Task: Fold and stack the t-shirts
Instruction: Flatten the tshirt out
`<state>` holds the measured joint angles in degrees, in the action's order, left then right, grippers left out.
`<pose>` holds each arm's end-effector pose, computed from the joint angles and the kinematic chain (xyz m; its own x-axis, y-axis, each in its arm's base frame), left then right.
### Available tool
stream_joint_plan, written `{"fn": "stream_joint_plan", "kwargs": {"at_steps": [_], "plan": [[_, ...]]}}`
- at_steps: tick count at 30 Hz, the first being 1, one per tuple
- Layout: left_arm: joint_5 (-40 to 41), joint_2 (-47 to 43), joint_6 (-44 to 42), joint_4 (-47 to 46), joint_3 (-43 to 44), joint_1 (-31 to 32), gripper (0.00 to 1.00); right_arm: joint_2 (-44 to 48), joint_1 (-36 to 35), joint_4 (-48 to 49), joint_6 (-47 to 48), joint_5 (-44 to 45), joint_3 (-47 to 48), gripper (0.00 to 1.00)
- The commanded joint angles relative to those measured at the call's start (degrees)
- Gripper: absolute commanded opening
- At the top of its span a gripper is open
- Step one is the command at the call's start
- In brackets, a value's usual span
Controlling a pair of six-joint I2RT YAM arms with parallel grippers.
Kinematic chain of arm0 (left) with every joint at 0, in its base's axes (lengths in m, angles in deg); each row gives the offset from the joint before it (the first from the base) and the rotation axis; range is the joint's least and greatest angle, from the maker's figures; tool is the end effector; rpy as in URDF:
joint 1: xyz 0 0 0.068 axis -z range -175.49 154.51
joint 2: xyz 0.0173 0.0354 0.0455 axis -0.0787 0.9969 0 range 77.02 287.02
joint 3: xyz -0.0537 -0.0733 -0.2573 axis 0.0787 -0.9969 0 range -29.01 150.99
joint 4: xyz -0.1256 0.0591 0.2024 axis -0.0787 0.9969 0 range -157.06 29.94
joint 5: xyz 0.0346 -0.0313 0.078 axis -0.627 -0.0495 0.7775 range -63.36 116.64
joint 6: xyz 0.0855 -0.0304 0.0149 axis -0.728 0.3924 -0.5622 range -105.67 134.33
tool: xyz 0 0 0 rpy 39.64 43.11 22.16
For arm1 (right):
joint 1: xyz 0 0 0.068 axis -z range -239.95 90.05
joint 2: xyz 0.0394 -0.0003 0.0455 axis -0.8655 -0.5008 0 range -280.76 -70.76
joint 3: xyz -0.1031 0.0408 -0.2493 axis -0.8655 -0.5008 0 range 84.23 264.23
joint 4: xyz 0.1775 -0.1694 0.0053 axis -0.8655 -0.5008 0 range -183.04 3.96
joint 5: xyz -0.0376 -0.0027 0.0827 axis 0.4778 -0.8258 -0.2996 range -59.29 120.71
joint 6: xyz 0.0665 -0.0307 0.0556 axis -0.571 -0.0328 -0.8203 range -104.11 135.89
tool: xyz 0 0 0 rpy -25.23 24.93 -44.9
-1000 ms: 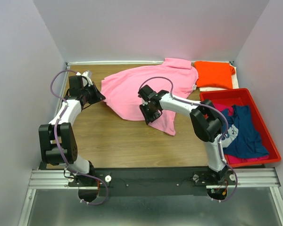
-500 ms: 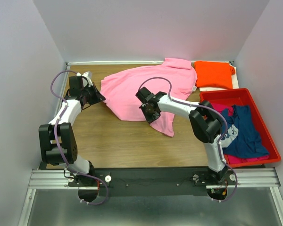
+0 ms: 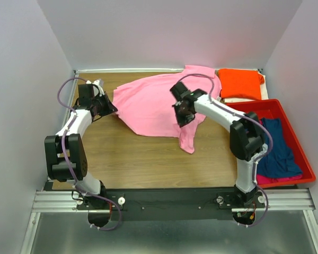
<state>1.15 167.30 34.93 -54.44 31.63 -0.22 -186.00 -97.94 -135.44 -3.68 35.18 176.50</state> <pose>0.3606 -0.0059 0.2172 -0.7128 -0.3776 -0.5910 -0.0083 0.8472 -0.5313 0.3294 0.2493 0.1698 -0.9070 -0.2848 -0.3103 -0.3092 0.9505 0.0314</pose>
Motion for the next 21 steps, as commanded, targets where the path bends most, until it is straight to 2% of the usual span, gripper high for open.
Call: {"fn": "stream_joint_plan", "kwargs": {"at_steps": [1, 6, 10, 11, 17, 21], "plan": [[2.7, 1.1, 0.4, -1.9, 1.6, 0.3, 0.00, 5.4, 7.6, -3.0, -2.2, -4.1, 3.9, 0.00], [2.2, 5.9, 3.3, -6.5, 9.0, 0.2, 0.00, 2.8, 17.7, -2.8, -2.0, -7.4, 9.4, 0.00], [0.9, 9.8, 5.9, -7.3, 22.1, 0.2, 0.00, 0.2, 23.4, -2.8, -2.3, -9.2, 19.3, 0.00], [0.5, 10.3, 7.2, -7.5, 24.6, 0.1, 0.00, -0.2, 25.1, -2.8, -2.3, -9.3, 24.5, 0.00], [-0.9, 13.2, 10.2, -7.3, 44.2, -0.1, 0.00, -1.7, 29.6, -2.8, -3.4, -9.8, 44.4, 0.00], [0.4, 10.2, 10.5, -9.4, 50.5, -0.2, 0.00, 2.1, 29.6, 0.7, -2.7, -7.6, 47.8, 0.00]]}}
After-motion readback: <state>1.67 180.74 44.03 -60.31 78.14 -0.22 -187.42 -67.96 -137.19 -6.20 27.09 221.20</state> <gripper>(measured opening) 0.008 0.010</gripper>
